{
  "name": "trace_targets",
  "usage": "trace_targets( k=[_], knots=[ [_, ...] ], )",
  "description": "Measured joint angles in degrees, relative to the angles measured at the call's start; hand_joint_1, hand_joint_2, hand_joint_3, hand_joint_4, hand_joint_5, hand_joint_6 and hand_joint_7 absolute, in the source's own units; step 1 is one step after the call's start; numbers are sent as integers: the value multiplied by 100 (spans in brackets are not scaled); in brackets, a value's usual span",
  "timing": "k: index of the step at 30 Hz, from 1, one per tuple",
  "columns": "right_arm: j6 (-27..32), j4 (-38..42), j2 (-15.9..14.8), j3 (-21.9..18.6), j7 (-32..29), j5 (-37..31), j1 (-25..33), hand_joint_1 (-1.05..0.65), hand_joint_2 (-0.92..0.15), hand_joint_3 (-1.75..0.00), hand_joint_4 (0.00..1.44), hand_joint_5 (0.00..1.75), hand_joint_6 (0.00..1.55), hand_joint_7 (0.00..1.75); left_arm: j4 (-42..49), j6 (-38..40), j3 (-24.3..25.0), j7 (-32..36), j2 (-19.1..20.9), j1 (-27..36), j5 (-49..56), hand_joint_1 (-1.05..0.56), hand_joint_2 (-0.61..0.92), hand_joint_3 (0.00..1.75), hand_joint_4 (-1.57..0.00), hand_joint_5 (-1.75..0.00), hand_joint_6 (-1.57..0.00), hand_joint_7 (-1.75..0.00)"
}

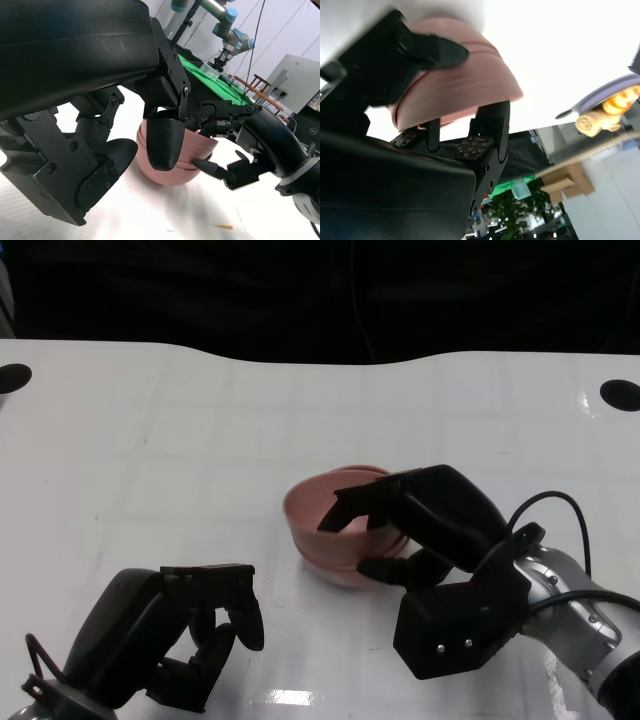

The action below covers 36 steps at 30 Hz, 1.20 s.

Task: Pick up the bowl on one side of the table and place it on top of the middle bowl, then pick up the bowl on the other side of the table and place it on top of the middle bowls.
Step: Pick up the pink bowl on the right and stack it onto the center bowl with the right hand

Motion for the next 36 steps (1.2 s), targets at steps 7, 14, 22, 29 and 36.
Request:
trace_targets(
  k=[7,14,22,29,36],
  knots=[
    [377,-607,-310,48,-38,-403,155,-53,-92,-10,49,41,71,2,0,-3,2,-1,7,2,-1,-7,23,152,-87,-169,-82,-146],
    [537,-1107,-565,29,25,-441,442,-56,-92,-12,44,39,64,0,0,-5,4,-1,18,2,-8,-6,23,152,-88,-167,-82,-145],
    [562,-1754,-840,-80,202,-350,846,-62,-92,-20,24,32,42,0,25,-13,4,-2,26,4,-22,-5,22,153,-88,-166,-83,-144],
    [459,-2122,-1050,-100,388,-321,1184,-63,-92,-22,16,30,37,0,31,-14,4,-2,31,3,-21,-5,23,152,-88,-167,-83,-144],
    [407,-2315,-1222,-87,431,-397,1439,-63,-92,-22,15,32,36,0,43,-15,4,-2,32,3,-21,-4,23,152,-88,-167,-83,-144]
  ],
)
